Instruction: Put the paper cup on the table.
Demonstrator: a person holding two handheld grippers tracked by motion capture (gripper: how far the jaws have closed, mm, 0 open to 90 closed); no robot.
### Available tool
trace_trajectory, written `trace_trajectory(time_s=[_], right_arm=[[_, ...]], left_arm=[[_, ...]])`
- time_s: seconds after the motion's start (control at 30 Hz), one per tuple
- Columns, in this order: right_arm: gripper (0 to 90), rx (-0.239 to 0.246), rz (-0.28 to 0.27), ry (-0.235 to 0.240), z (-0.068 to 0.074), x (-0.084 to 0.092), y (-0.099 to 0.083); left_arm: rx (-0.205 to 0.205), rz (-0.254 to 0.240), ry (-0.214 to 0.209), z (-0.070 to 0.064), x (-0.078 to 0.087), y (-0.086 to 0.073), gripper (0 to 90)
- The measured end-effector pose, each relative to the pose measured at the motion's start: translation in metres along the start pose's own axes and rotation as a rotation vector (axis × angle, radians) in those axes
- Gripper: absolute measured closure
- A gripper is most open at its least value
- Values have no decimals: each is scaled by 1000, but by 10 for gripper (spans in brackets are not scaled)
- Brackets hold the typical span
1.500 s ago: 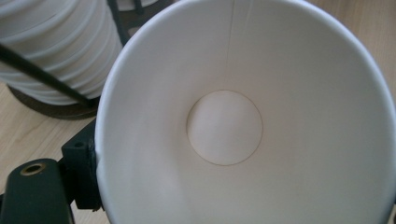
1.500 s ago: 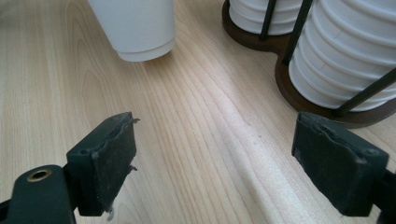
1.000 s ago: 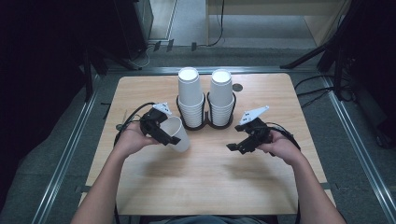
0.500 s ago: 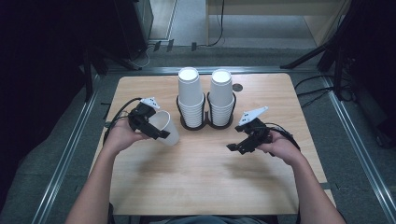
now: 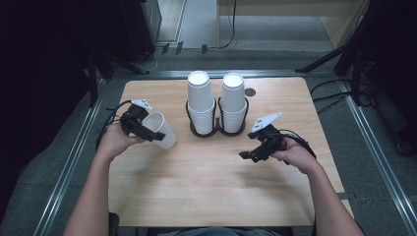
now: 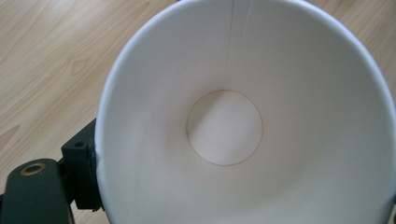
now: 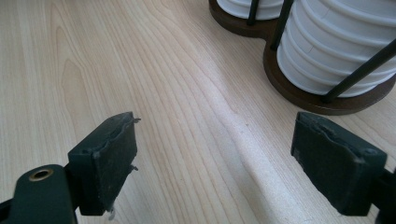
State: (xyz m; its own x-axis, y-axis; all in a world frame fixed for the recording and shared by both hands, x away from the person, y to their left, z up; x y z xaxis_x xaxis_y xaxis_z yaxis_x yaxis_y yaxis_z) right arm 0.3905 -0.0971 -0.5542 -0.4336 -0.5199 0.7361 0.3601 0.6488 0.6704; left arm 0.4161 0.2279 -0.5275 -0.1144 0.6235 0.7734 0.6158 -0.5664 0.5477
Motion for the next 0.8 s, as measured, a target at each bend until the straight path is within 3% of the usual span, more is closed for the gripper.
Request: trace_trajectory(time_s=[0.2, 0.37, 0.7, 0.8], right_arm=[[146, -1, 0, 1, 0, 0, 0], [146, -3, 10, 4, 1, -1, -1], [146, 0, 20, 7, 2, -2, -3], [147, 2, 22, 7, 1, -3, -3]], left_arm=[[28, -8, 34, 11, 9, -7, 99], [35, 30, 97, 24, 12, -17, 98], [74, 33, 122, 37, 17, -28, 95], [57, 36, 140, 40, 17, -29, 94]])
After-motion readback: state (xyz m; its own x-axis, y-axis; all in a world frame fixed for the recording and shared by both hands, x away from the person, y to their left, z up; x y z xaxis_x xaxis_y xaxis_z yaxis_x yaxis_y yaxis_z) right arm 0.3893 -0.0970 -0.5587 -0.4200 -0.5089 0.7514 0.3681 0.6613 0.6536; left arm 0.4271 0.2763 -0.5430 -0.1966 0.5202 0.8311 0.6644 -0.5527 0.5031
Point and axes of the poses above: each handheld gripper's, and its own axes: x roughly backward along the jaws, y roughly out of its top, z roughly to its left, the point moved 10 cm from there along -x, roughly forward along the jaws, and after that the axes turned 15 degrees about -y, right-handed, at the moved point
